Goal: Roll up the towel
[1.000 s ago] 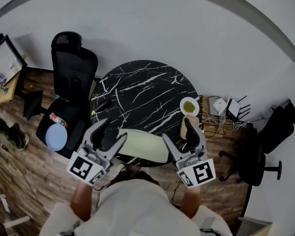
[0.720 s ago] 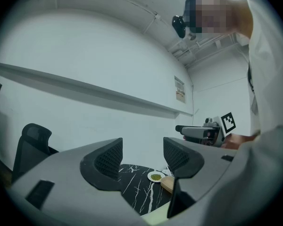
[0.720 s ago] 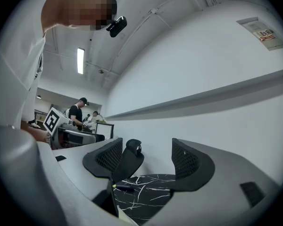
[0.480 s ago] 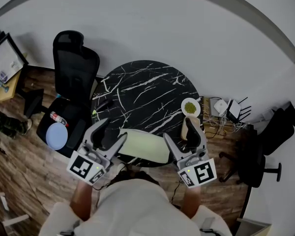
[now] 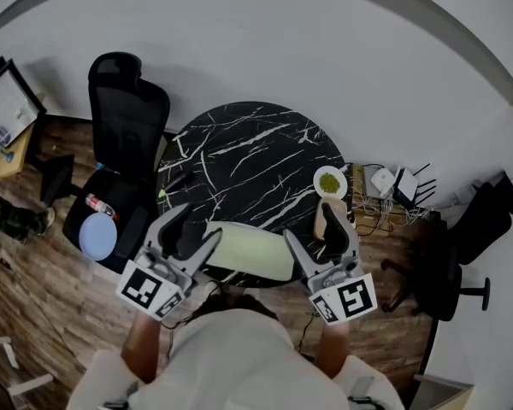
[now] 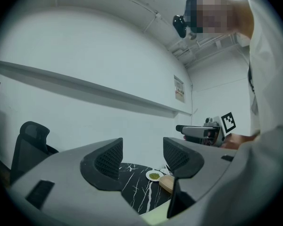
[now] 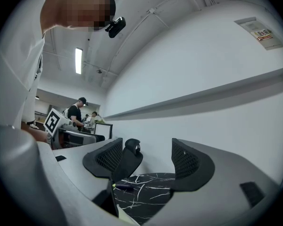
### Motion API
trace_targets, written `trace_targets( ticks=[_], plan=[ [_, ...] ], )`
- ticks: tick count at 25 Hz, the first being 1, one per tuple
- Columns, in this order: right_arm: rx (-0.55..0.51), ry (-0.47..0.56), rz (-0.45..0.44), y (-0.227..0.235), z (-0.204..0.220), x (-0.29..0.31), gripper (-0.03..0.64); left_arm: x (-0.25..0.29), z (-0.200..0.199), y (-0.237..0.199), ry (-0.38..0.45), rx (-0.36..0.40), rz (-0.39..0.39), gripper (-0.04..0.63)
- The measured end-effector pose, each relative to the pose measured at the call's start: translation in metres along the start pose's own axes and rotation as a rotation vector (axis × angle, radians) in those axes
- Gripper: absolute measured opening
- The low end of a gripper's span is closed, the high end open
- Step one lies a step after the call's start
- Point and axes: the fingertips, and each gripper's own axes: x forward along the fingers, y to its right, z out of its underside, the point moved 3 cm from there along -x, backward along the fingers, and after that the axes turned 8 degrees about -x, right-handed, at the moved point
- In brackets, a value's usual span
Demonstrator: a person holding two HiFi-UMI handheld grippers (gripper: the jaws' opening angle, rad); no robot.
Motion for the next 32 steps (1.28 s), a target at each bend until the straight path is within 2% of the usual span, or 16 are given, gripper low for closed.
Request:
trace_targets(
  ticks=[32],
  plan=[
    [0.006, 0.006, 0.012, 0.0032, 0.0000, -0.0034, 0.290, 0.0013, -0.0023, 0.0030, 0.007, 0.006, 0.000, 0.247]
  ],
)
